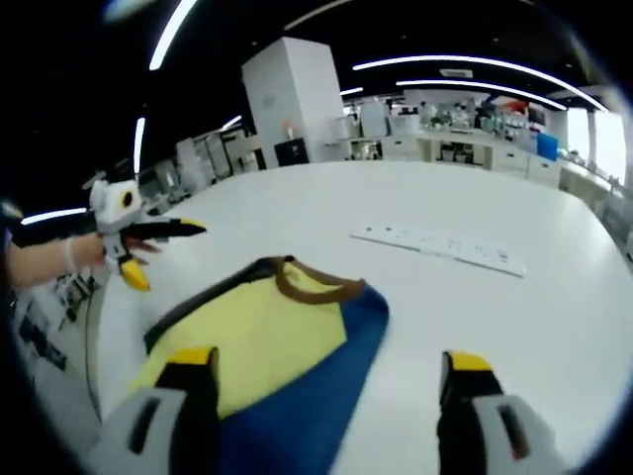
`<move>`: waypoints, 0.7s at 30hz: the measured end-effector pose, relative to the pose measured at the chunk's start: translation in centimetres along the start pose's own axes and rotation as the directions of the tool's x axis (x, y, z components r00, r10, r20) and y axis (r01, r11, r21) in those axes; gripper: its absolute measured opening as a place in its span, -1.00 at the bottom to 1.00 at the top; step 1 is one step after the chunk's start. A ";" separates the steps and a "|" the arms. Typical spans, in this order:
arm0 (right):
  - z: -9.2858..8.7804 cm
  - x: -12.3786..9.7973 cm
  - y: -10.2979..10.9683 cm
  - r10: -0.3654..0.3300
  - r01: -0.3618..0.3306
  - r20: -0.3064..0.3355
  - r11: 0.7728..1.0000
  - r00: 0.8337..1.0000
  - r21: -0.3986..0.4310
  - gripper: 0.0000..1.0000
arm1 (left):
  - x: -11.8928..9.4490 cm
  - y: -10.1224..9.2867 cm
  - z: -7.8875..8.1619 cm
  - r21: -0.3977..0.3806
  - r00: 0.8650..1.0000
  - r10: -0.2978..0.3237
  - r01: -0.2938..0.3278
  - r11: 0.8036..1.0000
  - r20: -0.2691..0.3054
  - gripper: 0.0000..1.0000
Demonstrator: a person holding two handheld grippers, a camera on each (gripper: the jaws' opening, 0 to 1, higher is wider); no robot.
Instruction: Fold the garment on the visible template until the final outline fits inside the template.
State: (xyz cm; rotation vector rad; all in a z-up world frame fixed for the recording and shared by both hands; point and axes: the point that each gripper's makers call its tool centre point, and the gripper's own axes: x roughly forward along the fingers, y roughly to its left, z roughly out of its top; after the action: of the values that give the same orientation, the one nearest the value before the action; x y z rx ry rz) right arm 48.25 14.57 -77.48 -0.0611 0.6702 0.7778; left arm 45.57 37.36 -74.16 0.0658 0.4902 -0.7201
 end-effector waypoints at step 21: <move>-6.0 -9.9 1.9 -0.069 0.068 0.006 0.995 0.998 0.074 0.63 | -8.2 -4.8 -1.1 0.027 1.000 0.011 -0.012 1.000 0.018 0.84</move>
State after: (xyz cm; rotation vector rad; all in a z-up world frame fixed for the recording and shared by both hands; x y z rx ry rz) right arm 38.62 7.93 -76.16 -0.0137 0.6851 0.6866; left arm 36.77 39.01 -70.87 0.0877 0.4624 -0.7155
